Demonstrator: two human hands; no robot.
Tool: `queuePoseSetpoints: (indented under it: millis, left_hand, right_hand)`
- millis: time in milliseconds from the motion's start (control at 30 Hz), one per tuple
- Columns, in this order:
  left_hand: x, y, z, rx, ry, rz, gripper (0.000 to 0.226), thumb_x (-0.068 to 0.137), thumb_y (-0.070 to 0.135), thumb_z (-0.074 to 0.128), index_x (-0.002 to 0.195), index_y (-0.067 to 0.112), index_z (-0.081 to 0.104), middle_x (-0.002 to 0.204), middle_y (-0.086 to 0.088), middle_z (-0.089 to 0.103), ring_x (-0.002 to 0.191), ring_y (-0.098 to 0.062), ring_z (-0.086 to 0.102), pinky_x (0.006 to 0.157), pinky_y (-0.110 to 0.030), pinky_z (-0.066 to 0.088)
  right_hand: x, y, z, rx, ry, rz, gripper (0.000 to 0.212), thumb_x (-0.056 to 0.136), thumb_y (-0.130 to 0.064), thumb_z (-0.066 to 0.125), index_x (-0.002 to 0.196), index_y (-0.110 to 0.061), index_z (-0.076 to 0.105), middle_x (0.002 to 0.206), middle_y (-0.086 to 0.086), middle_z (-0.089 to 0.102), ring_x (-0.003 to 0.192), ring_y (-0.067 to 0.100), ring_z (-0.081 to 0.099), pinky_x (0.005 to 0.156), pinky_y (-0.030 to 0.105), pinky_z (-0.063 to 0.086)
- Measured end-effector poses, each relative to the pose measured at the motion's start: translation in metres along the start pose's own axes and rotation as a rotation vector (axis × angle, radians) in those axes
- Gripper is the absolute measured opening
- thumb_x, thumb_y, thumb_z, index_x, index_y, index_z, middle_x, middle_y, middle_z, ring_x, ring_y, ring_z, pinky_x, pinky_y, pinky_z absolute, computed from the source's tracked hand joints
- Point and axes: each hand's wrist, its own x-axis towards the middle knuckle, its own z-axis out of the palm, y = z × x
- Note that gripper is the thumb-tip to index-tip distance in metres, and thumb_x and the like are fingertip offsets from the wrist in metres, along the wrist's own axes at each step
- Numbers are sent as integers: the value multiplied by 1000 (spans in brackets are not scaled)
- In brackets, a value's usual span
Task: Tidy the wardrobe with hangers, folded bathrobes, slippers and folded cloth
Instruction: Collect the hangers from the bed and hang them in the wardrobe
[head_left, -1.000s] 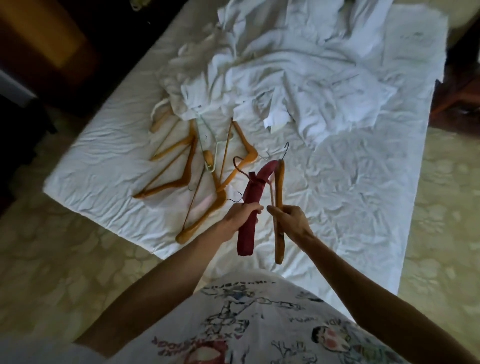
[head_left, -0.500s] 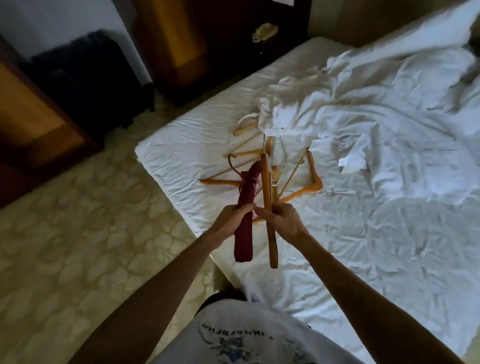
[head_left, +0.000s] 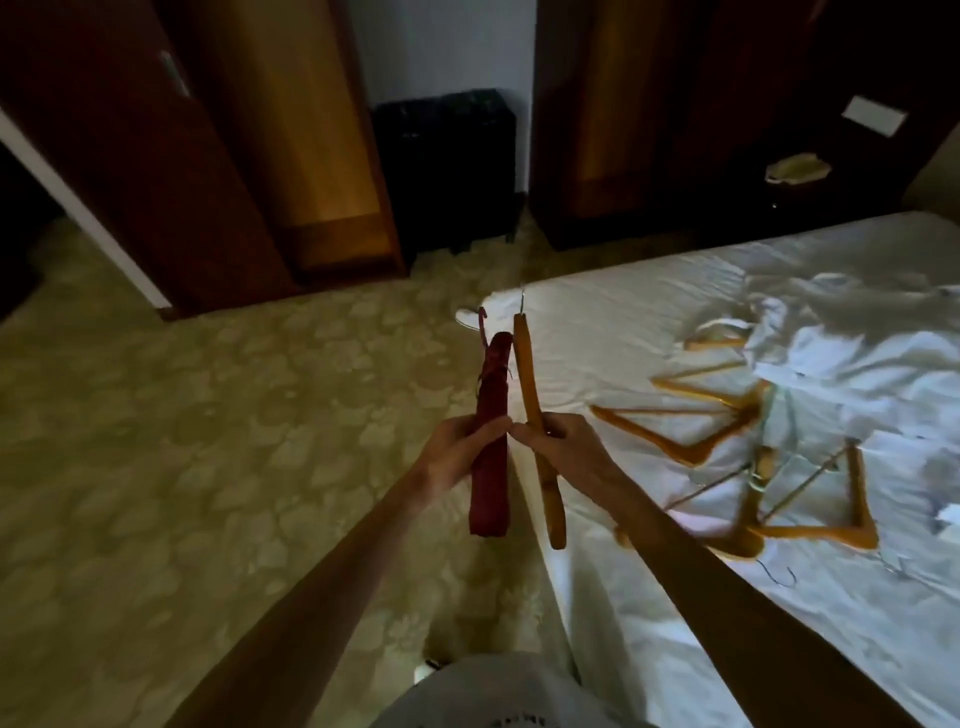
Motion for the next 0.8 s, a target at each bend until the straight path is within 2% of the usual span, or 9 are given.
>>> queuePoseSetpoints:
  millis: [100, 200, 300, 467, 600, 667, 733, 800]
  left_hand:
    - [2, -1, -82, 2, 84, 29, 40, 82, 52, 75, 87, 13, 70, 68, 3, 61, 63, -15, 58, 59, -26, 46]
    - [6, -2, -158, -26, 167, 51, 28, 89, 39, 73, 87, 12, 67, 68, 6, 61, 64, -13, 58, 60, -23, 47]
    - [9, -3, -219, -22, 259, 87, 22, 91, 36, 72, 88, 15, 68, 68, 12, 64, 62, -7, 60, 60, -22, 48]
    - [33, -2, -303, -46, 355, 103, 29, 90, 43, 71, 97, 14, 67, 82, 4, 67, 72, -9, 65, 67, -25, 52]
    - [73, 6, -363, -95, 387, 83, 30, 91, 42, 71, 101, 14, 67, 85, 2, 67, 76, -11, 65, 70, -26, 56]
    - [102, 11, -397, -123, 406, 84, 32, 90, 42, 71, 101, 12, 68, 83, 1, 67, 75, -12, 65, 71, -30, 55]
    - [136, 18, -434, -135, 423, 96, 31, 91, 40, 71, 96, 10, 67, 76, 5, 65, 69, -9, 63, 63, -26, 52]
    - [173, 30, -471, -133, 442, 104, 31, 93, 38, 69, 97, 7, 66, 72, 6, 62, 63, -7, 61, 58, -21, 49]
  right_hand:
    - [31, -45, 64, 29, -55, -35, 37, 83, -47, 74, 66, -19, 59, 52, -14, 51, 54, 5, 51, 54, 18, 40]
    - [63, -86, 122, 34, -125, -78, 35, 86, -44, 73, 75, -12, 66, 58, -10, 54, 56, 5, 53, 52, 14, 41]
    - [93, -120, 169, 22, -175, -98, 38, 85, -44, 73, 81, -6, 68, 62, -4, 50, 57, 7, 50, 54, 17, 41]
    - [154, -170, 229, 12, -220, -134, 44, 84, -47, 73, 92, -4, 70, 73, 0, 57, 69, 11, 57, 64, 26, 47]
    - [207, -208, 267, -11, -273, -169, 37, 85, -46, 73, 78, -11, 63, 66, -1, 50, 62, 10, 50, 61, 24, 43]
    - [241, -227, 286, -23, -289, -187, 39, 85, -45, 72, 78, -7, 65, 66, 0, 48, 60, 10, 47, 58, 20, 41]
    - [281, -244, 304, -11, -309, -201, 42, 85, -44, 73, 78, -3, 65, 65, -1, 46, 59, 9, 46, 54, 15, 39]
    - [326, -262, 323, -8, -330, -217, 42, 84, -45, 73, 74, -7, 61, 60, -5, 44, 55, 6, 44, 53, 14, 37]
